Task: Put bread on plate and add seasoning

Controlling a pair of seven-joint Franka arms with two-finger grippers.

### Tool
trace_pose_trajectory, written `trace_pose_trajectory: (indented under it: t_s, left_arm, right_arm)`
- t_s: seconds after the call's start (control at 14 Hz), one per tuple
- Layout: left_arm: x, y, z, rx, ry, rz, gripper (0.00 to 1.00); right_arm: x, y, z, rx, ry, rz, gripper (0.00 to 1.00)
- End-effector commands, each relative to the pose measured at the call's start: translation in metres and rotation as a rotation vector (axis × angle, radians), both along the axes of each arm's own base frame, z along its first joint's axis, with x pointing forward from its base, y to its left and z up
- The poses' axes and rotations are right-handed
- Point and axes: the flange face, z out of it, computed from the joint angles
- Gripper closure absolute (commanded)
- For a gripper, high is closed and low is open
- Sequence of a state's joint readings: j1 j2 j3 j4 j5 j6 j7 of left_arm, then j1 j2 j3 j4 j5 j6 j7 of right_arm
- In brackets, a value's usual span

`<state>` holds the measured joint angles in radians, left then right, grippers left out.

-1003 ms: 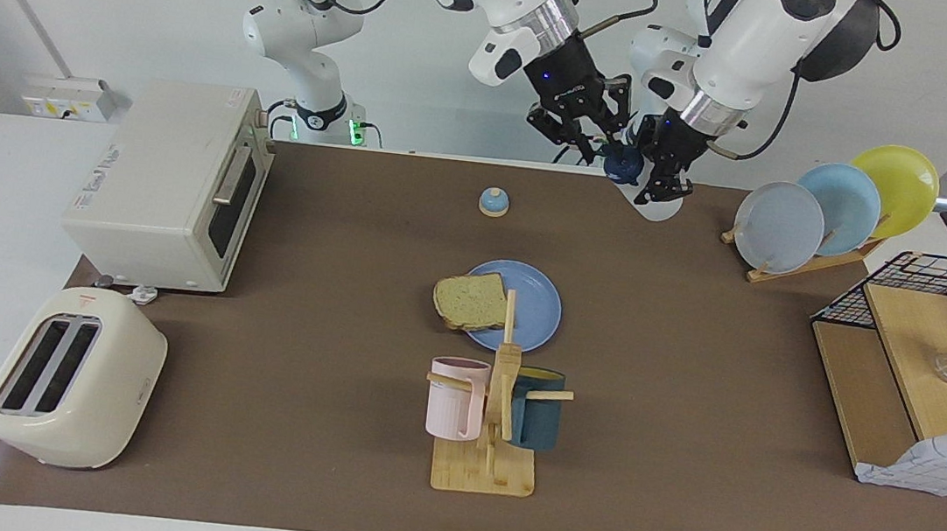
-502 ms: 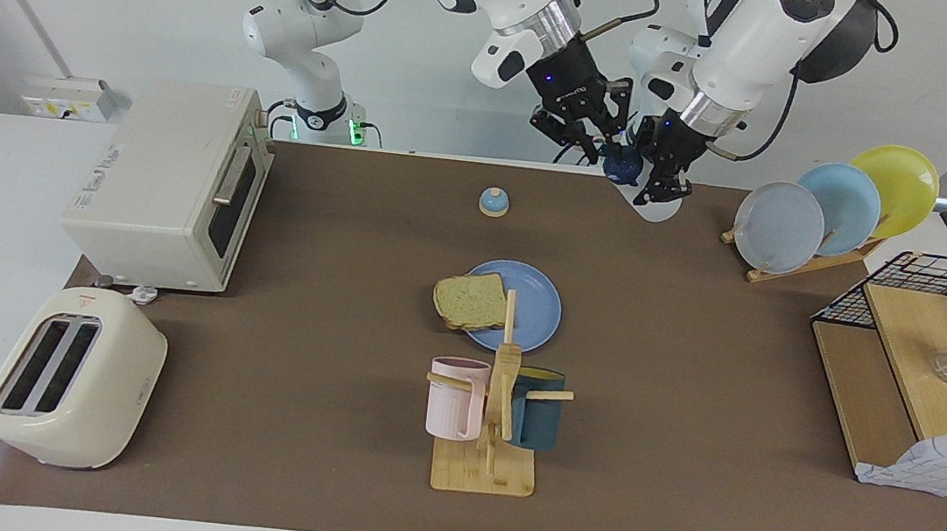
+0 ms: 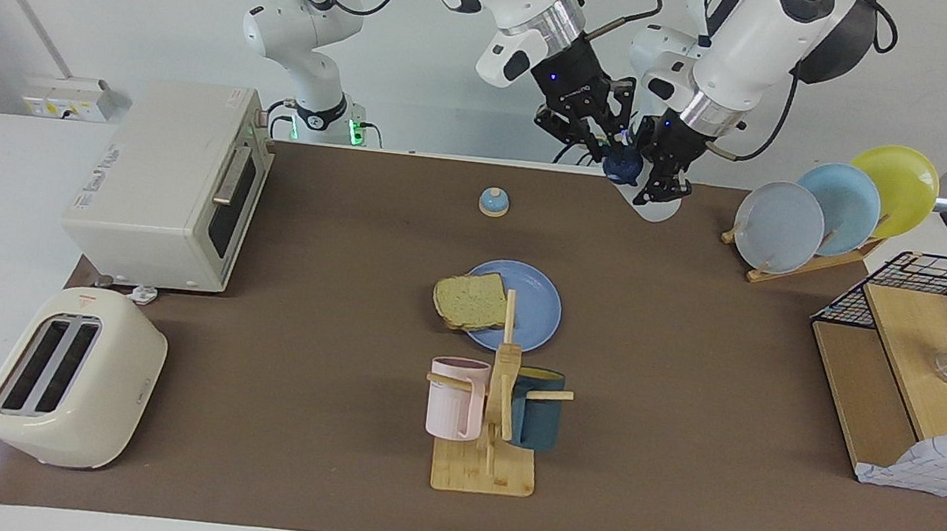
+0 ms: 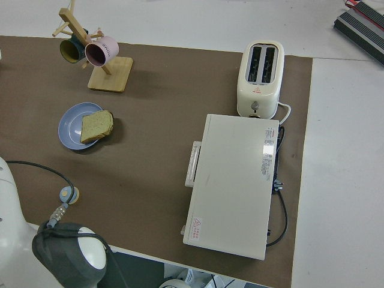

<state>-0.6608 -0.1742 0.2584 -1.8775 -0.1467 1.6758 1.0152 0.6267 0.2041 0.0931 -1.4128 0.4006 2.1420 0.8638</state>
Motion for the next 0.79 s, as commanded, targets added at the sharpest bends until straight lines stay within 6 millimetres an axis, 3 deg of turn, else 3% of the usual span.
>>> trace_pose_trajectory:
  t_s: [0.0,0.07,0.29,0.72]
  left_arm:
    - [-0.0071,0.0028,0.0013,-0.027,-0.015,-0.006,1.0]
    - [-0.0075,0.0019,0.0014,-0.03,-0.013,-0.007,1.0]
    - [-0.0073,0.0025,0.0014,-0.031,-0.013,-0.005,1.0]
    - [-0.0079,0.0028,0.0019,-0.031,-0.011,-0.005,1.0]
  right_arm:
    - [0.0003,-0.0003,-0.0011,-0.008,-0.016,0.003,0.76]
    - [0.0005,-0.0003,-0.0009,-0.007,-0.017,0.002,0.78]
    - [-0.0006,0.0002,-0.0007,-0.007,-0.018,0.004,1.0]
    - [0.0043,-0.004,-0.0026,0.006,0.003,-0.012,1.0]
